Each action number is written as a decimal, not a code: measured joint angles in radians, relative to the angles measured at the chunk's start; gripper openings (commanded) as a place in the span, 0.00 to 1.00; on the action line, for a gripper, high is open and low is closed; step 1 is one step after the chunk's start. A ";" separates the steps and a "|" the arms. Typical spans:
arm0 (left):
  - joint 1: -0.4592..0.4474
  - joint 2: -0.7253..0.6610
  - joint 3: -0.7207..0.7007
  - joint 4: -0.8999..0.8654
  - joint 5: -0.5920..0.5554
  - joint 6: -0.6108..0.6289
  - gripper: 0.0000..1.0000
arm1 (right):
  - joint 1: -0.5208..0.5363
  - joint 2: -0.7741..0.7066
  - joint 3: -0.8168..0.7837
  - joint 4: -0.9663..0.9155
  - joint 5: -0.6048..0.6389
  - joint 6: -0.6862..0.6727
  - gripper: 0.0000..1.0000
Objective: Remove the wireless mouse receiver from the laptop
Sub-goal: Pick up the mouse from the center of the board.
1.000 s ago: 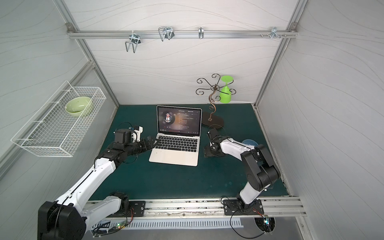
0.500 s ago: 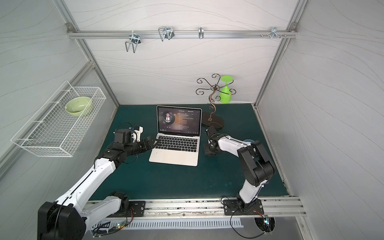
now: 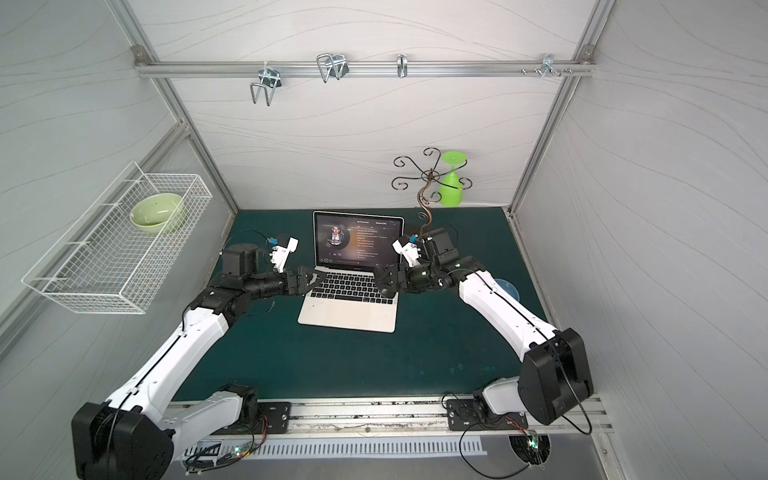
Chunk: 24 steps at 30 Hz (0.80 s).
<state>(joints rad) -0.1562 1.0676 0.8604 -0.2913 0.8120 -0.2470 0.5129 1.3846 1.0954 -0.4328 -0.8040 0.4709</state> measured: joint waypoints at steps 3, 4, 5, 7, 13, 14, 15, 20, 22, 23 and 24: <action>0.000 -0.026 -0.006 0.035 0.085 0.137 0.90 | 0.001 0.020 -0.010 0.063 -0.163 0.065 0.34; 0.002 -0.034 -0.015 0.053 0.114 0.183 0.90 | 0.003 0.025 -0.016 0.084 -0.201 0.085 0.34; 0.007 -0.042 -0.028 0.076 0.147 0.231 0.90 | 0.006 0.029 -0.023 0.108 -0.238 0.104 0.34; 0.016 -0.054 -0.056 0.111 0.219 0.332 0.91 | 0.014 0.033 -0.041 0.157 -0.296 0.152 0.34; 0.030 0.002 -0.046 0.100 0.410 0.605 0.88 | 0.078 0.034 -0.050 0.239 -0.395 0.221 0.34; 0.024 0.020 -0.030 0.081 0.430 0.649 0.88 | 0.090 0.035 -0.049 0.247 -0.407 0.227 0.34; 0.015 0.038 -0.012 0.060 0.448 0.695 0.87 | 0.100 0.038 -0.048 0.252 -0.415 0.231 0.34; -0.011 0.064 0.026 0.010 0.491 0.834 0.85 | 0.143 0.081 -0.024 0.268 -0.439 0.248 0.33; -0.019 0.065 0.026 0.008 0.499 0.860 0.83 | 0.161 0.098 -0.013 0.269 -0.442 0.253 0.33; -0.023 0.067 0.026 0.006 0.504 0.873 0.82 | 0.172 0.106 -0.006 0.270 -0.443 0.256 0.33; -0.026 0.070 0.026 0.004 0.508 0.883 0.80 | 0.182 0.113 0.000 0.271 -0.445 0.257 0.33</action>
<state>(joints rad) -0.1822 1.1374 0.8867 -0.2874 1.3197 0.6365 0.6949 1.4975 1.0954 -0.1619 -1.2488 0.7284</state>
